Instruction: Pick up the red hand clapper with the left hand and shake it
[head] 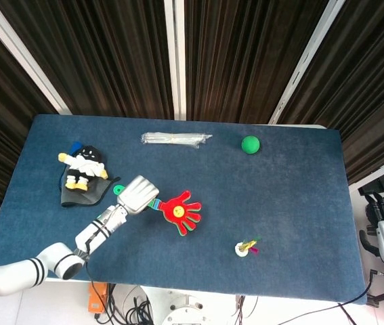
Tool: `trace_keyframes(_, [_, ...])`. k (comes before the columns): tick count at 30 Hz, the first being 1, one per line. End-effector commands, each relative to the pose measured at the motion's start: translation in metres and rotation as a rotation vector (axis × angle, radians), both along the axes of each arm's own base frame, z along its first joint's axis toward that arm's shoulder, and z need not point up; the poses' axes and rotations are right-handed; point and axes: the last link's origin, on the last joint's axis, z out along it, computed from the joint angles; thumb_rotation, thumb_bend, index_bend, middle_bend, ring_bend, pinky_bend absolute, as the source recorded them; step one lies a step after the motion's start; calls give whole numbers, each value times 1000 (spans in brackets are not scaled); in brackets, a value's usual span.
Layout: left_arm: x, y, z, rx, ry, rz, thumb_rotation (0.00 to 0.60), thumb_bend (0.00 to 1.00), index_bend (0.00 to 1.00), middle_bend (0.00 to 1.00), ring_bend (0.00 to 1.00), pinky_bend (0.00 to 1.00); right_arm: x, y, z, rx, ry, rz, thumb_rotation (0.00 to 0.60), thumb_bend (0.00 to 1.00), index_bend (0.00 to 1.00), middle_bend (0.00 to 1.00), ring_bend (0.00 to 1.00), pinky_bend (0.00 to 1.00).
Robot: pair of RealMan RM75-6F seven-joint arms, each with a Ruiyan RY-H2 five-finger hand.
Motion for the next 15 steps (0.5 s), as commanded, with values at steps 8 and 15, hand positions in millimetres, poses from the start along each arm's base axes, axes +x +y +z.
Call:
trace_keyframes(8, [25,10,-32,60,-227,173,557,488,855,927,942,979,-3,0,6,-16,-4,-9,600,327,0,0,0,0])
trace_keyframes(15, [26,15,-23,39,-246,251,254,197,0,25,25,109,-6,0,7,-21,-9,-13,600,327,0,0,0,0])
